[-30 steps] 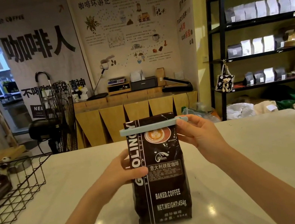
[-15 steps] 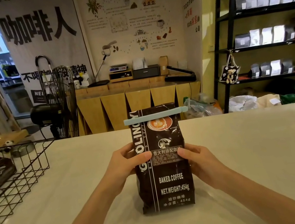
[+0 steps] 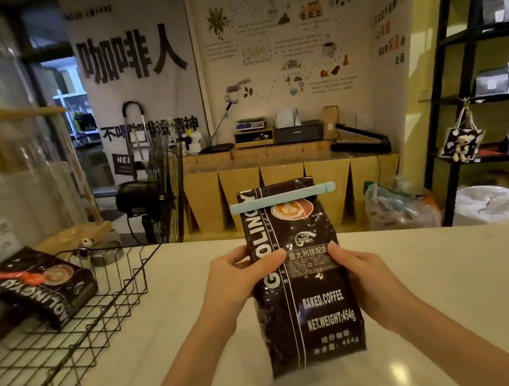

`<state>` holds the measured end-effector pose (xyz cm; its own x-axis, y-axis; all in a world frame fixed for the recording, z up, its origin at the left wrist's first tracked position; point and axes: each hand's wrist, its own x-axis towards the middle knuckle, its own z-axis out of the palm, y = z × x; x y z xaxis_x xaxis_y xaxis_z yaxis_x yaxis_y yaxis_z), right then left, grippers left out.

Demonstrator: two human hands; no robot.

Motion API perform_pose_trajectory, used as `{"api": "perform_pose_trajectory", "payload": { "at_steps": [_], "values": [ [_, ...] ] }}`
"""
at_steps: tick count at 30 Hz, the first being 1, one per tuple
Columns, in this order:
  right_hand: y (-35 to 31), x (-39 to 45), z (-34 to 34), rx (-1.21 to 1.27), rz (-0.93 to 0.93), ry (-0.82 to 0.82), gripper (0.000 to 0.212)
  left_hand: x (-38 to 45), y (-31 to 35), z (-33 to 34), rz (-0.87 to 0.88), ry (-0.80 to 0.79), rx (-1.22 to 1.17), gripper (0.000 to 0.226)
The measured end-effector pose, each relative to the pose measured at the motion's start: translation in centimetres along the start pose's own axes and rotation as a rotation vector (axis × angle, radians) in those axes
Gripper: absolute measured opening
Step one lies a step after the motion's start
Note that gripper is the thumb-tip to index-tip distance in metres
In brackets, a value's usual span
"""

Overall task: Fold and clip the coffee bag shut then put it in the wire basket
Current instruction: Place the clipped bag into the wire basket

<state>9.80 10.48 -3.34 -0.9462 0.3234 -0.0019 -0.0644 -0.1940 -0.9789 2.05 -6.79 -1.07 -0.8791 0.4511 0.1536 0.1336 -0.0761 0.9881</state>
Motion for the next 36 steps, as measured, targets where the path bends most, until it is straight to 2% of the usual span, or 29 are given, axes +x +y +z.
{"api": "perform_pose_trajectory", "payload": {
  "at_steps": [7, 10, 12, 14, 20, 23, 26, 30, 33, 36],
  "values": [
    [-4.8, 4.9, 11.1, -0.008, -0.03, -0.197, 0.051, -0.4, 7.3, -9.0, 0.173, 0.239, 0.029, 0.015],
    [-5.4, 6.7, 17.0, -0.086, -0.082, -0.284, 0.042, -1.3, 9.2, -14.3, 0.205, 0.35, 0.053, 0.014],
    [-5.2, 7.6, 21.1, -0.139, -0.111, -0.32, 0.035, -2.1, 9.7, -17.8, 0.22, 0.424, 0.072, 0.02],
    [-4.6, 8.5, 25.0, -0.172, -0.112, -0.365, 0.036, -2.8, 9.6, -20.8, 0.225, 0.493, 0.083, 0.025],
    [-0.6, 10.4, 34.5, -0.255, -0.067, -0.473, 0.032, -4.9, 7.2, -28.3, 0.195, 0.704, 0.139, 0.023],
    [2.1, 11.3, 37.7, -0.237, 0.038, -0.541, 0.045, -5.6, 5.3, -31.2, 0.142, 0.787, 0.2, 0.03],
    [4.1, 11.5, 39.9, -0.121, 0.181, -0.612, 0.037, -6.2, 3.7, -33.2, 0.105, 0.843, 0.264, 0.035],
    [5.8, 11.2, 41.7, -0.059, 0.277, -0.675, 0.035, -6.7, 1.5, -34.7, 0.023, 0.886, 0.324, 0.047],
    [6.9, 11.4, 42.5, -0.057, 0.329, -0.688, 0.036, -6.8, 0.2, -35.6, -0.055, 0.894, 0.37, 0.06],
    [7.3, 11.8, 43.0, -0.109, 0.351, -0.669, 0.034, -6.9, -0.4, -36.1, -0.099, 0.892, 0.431, 0.062]
  ]
}}
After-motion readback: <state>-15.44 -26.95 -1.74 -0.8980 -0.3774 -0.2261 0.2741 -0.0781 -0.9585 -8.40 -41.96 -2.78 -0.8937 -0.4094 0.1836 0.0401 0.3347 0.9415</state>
